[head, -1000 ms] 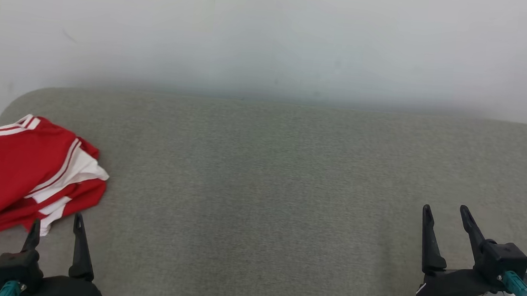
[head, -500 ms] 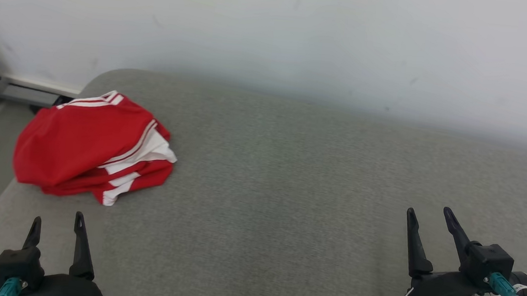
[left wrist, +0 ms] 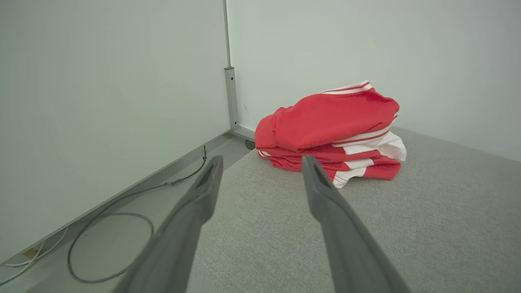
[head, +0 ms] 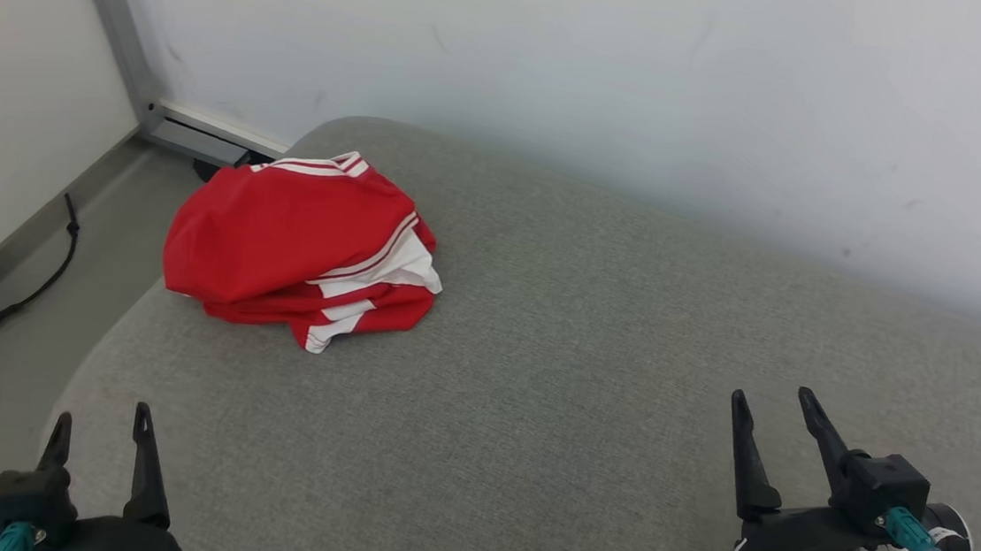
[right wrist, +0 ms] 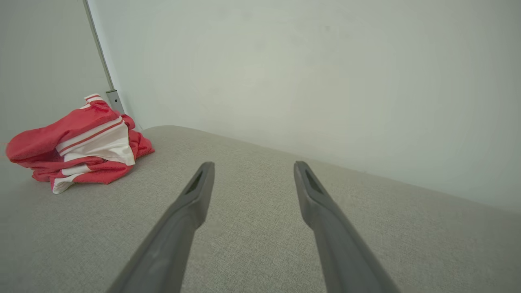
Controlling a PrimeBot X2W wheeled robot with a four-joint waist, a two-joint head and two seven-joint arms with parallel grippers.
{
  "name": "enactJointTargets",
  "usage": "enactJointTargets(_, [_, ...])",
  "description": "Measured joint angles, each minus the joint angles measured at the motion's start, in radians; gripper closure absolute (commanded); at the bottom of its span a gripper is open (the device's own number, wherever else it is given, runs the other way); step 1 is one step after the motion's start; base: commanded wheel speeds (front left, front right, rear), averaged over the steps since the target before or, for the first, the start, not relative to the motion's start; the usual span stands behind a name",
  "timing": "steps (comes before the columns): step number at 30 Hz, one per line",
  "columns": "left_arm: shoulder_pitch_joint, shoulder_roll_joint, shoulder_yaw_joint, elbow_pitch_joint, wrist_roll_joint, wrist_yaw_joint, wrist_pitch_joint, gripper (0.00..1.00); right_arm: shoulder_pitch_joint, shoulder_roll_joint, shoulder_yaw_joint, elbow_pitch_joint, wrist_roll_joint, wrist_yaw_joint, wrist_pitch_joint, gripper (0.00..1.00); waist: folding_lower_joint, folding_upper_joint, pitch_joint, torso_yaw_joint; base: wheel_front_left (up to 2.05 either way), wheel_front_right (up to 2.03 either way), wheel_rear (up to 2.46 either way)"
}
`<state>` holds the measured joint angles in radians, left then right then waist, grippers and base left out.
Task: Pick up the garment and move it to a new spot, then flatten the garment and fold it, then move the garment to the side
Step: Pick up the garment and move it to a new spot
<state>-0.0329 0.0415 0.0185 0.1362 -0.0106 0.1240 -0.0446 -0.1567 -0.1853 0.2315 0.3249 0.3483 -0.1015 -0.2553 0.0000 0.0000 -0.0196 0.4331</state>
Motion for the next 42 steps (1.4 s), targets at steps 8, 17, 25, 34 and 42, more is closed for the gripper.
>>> enactJointTargets(8, [0.030, 0.012, 0.027, -0.023, -0.008, 0.000, 0.001, 0.00, -0.018, 0.009, 0.019, 0.003, -0.007, 0.005, 0.001, 0.00, 0.0000, 0.0000, 0.002, 0.005, 0.00, 0.00, 0.00])
enactJointTargets(17, [-0.138, 0.068, 0.009, -0.011, -0.067, -0.099, 0.037, 0.00, -0.021, -0.007, 0.016, -0.008, -0.013, 0.005, 0.013, 0.00, 0.0000, 0.0000, 0.040, -0.027, 0.00, 0.00, 0.00])
enactJointTargets(25, [-0.505, 0.170, 0.061, 0.114, -0.238, -0.247, 0.161, 0.00, -0.079, -0.040, 0.022, -0.041, -0.035, 0.014, 0.042, 0.00, 0.0001, 0.0000, 0.096, -0.069, 0.00, 0.00, 0.00])
enactJointTargets(34, [-0.720, 0.251, 0.059, 0.348, -0.330, -0.249, 0.329, 0.00, -0.130, -0.089, 0.023, -0.079, -0.064, 0.023, 0.077, 0.00, 0.0002, 0.0001, 0.169, -0.144, 0.00, 0.00, 0.00])
enactJointTargets(42, [-0.776, 0.297, 0.009, 0.499, -0.355, -0.249, 0.514, 0.00, -0.165, -0.119, 0.020, -0.119, -0.073, 0.029, 0.099, 0.00, 0.0002, 0.0001, 0.226, -0.208, 0.00, 0.00, 0.00])
